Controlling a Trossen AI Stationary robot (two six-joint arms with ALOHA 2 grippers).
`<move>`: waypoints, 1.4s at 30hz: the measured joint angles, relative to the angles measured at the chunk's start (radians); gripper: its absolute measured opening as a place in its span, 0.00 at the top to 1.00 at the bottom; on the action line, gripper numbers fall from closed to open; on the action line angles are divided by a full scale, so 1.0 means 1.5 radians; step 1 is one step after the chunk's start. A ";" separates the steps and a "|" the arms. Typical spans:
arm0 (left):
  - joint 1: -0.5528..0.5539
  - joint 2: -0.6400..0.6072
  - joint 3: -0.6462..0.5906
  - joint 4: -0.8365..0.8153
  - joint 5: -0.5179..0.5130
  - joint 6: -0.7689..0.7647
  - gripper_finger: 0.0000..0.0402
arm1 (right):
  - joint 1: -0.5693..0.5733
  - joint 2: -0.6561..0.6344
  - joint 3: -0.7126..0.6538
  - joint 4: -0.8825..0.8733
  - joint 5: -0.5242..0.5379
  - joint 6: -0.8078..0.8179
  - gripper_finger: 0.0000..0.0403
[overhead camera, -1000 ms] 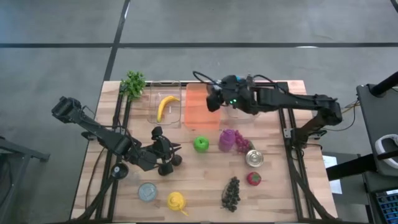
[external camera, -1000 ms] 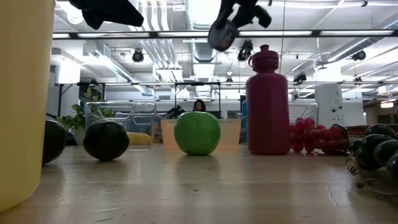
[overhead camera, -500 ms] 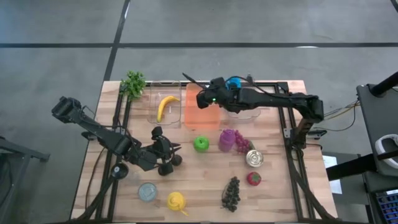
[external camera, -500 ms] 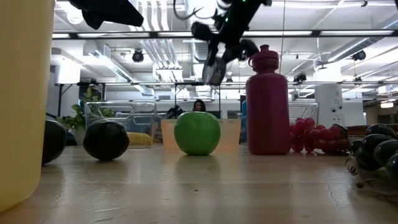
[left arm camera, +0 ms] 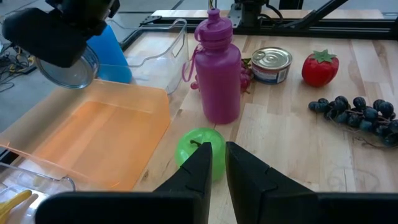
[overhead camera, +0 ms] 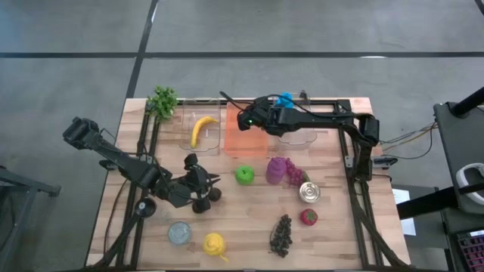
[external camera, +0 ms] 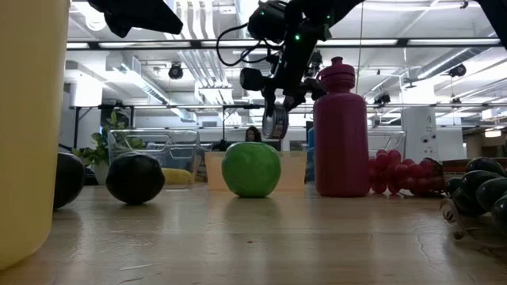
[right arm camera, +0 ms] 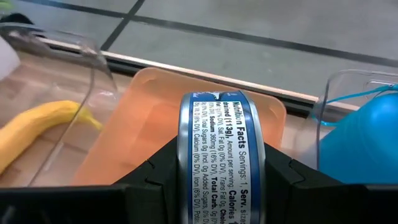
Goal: Pick & Place Food Item
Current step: Put the blue tuna can into the orange bin
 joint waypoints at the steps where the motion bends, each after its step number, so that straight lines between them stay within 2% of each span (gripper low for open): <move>1: 0.000 0.000 0.000 0.000 0.000 0.000 0.88 | -0.001 0.005 0.000 0.002 0.001 0.001 0.66; 19: 0.000 0.000 0.000 0.000 0.000 0.000 0.88 | -0.018 0.077 -0.001 -0.003 -0.001 0.033 0.66; 38: 0.000 0.000 0.000 0.000 0.000 0.000 0.88 | -0.019 0.082 -0.010 -0.003 -0.001 0.047 0.66; 42: 0.000 0.000 0.000 0.000 0.000 0.000 0.88 | -0.021 0.082 -0.010 -0.004 -0.037 0.048 0.65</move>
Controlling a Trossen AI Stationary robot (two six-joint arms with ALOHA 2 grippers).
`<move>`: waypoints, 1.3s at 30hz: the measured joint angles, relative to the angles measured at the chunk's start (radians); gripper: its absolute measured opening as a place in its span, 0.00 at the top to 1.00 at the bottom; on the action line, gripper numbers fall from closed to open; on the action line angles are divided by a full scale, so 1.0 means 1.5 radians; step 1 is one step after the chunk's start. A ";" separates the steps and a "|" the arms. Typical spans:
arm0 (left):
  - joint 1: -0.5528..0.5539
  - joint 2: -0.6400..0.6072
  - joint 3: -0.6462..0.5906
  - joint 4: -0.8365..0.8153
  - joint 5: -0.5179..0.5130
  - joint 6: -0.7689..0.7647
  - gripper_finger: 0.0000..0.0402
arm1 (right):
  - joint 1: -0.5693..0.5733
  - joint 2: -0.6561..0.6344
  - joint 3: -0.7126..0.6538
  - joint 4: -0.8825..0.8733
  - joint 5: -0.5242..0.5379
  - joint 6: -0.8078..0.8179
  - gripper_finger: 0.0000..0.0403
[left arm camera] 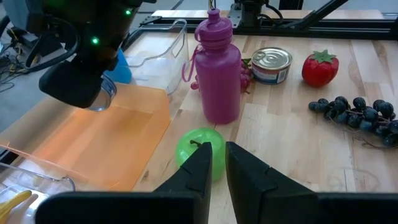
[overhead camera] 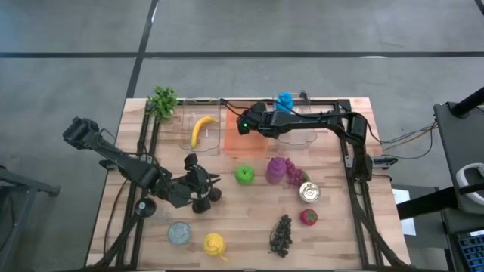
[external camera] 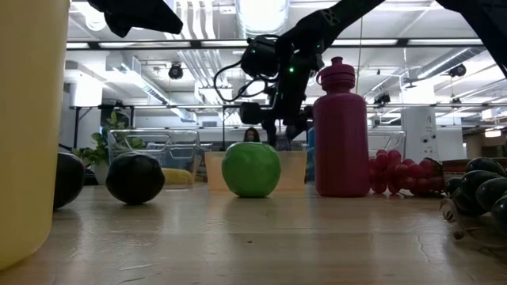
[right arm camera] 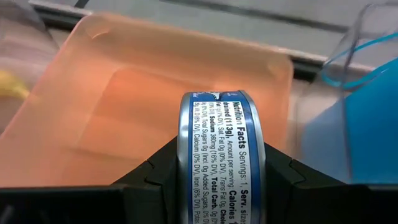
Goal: Pick & Place Food Item
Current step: Put the blue tuna can into the orange bin
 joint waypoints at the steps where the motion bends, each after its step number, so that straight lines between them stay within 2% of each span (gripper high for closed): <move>1: 0.000 0.000 0.000 0.000 0.000 0.000 0.88 | -0.001 0.000 0.000 0.000 -0.014 0.000 0.65; 23: 0.000 0.000 0.000 0.000 0.000 0.000 0.88 | -0.009 0.000 -0.001 -0.001 -0.023 0.009 0.64; 39: 0.000 0.000 0.000 0.000 0.000 0.000 0.88 | -0.013 -0.002 -0.001 -0.029 -0.034 0.040 0.53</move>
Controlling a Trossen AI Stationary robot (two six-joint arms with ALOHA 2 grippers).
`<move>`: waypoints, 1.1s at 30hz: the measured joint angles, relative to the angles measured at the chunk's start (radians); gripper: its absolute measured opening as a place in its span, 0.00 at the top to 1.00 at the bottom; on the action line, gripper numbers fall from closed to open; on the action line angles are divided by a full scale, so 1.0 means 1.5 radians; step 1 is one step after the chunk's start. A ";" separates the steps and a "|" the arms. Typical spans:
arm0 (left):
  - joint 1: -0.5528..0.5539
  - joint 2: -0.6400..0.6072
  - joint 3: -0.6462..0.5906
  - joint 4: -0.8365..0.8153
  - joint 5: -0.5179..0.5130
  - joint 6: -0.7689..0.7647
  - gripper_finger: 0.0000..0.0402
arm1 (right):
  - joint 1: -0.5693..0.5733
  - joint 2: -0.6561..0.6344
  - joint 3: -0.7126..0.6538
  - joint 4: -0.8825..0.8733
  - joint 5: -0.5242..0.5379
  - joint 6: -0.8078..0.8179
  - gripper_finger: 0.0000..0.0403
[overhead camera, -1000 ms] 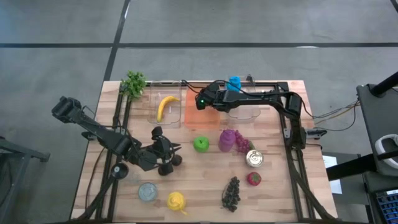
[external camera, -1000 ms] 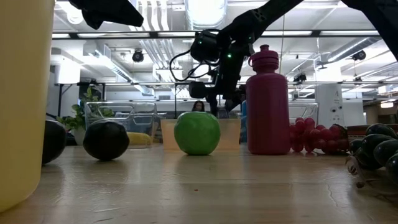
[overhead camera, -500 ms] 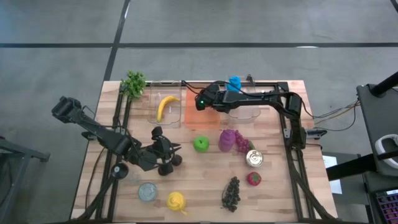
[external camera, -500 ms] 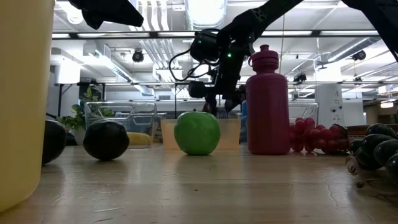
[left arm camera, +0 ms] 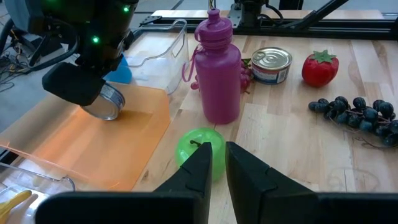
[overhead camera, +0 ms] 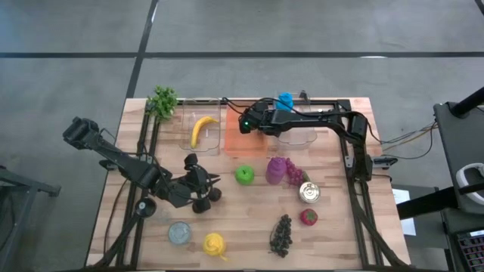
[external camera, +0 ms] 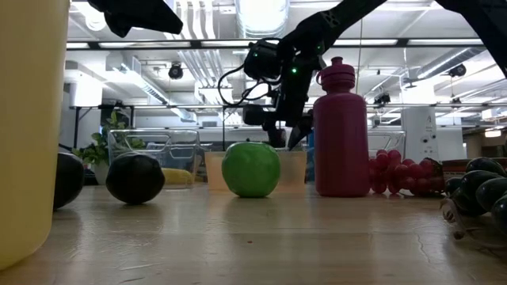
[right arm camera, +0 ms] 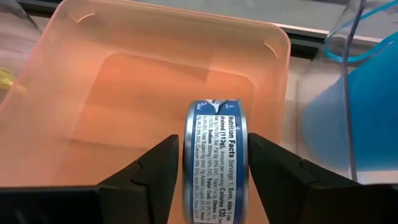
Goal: Pick & Place Food Item
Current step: Put the blue tuna can into the orange bin, then put the blue and pink tuna can into the orange bin
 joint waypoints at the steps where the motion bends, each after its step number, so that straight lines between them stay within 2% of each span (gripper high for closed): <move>1: 0.000 0.000 0.000 0.000 0.000 0.000 0.88 | 0.000 0.000 0.000 0.000 0.000 0.000 0.53; 10: 0.000 0.000 0.000 0.000 0.000 0.000 0.88 | 0.000 -0.007 0.000 -0.001 0.001 -0.008 0.51; 20: 0.000 0.000 0.000 0.000 0.000 0.000 0.88 | 0.008 -0.076 0.000 -0.007 0.008 -0.035 0.51; 29: 0.000 0.000 0.000 -0.001 0.000 0.000 0.88 | 0.094 -0.163 0.000 -0.007 0.115 -0.096 0.52; 33: 0.000 0.000 0.000 -0.002 0.000 0.000 0.88 | 0.139 -0.205 0.000 -0.006 0.140 -0.141 0.51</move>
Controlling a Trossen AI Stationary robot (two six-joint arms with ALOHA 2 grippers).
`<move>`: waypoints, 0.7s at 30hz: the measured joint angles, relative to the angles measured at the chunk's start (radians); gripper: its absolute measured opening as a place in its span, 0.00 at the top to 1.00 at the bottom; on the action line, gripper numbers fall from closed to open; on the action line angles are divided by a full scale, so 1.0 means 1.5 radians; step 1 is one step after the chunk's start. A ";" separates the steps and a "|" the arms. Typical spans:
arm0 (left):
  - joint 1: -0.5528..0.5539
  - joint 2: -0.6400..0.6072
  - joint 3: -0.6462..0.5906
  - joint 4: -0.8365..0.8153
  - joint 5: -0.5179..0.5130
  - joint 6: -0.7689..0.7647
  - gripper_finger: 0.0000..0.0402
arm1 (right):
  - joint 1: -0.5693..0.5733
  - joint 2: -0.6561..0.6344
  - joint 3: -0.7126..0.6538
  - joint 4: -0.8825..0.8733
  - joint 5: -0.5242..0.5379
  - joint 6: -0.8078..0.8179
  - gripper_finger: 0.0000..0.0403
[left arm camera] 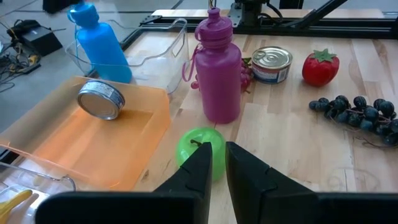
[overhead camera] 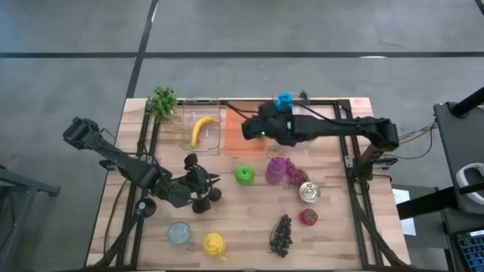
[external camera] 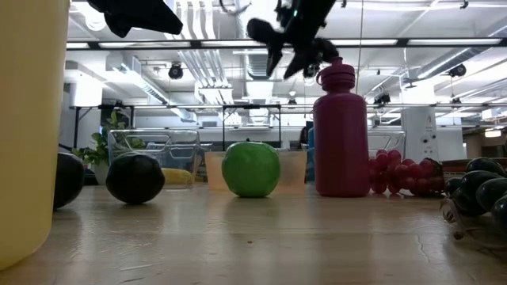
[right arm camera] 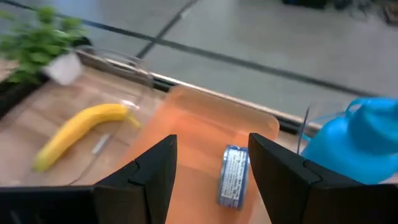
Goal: Pick & Place Food Item
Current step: Put the blue and pink tuna can into the orange bin
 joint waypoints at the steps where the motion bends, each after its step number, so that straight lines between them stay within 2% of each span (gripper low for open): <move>1: 0.000 0.000 0.000 0.000 0.000 0.000 0.88 | 0.011 -0.010 0.000 0.000 0.003 -0.012 0.52; 6: 0.000 0.000 0.000 -0.001 0.000 0.000 0.88 | 0.057 -0.053 -0.010 -0.004 0.003 -0.051 0.53; 21: 0.000 0.000 0.000 0.000 0.000 0.000 0.88 | 0.220 -0.142 -0.106 -0.021 0.002 -0.070 0.60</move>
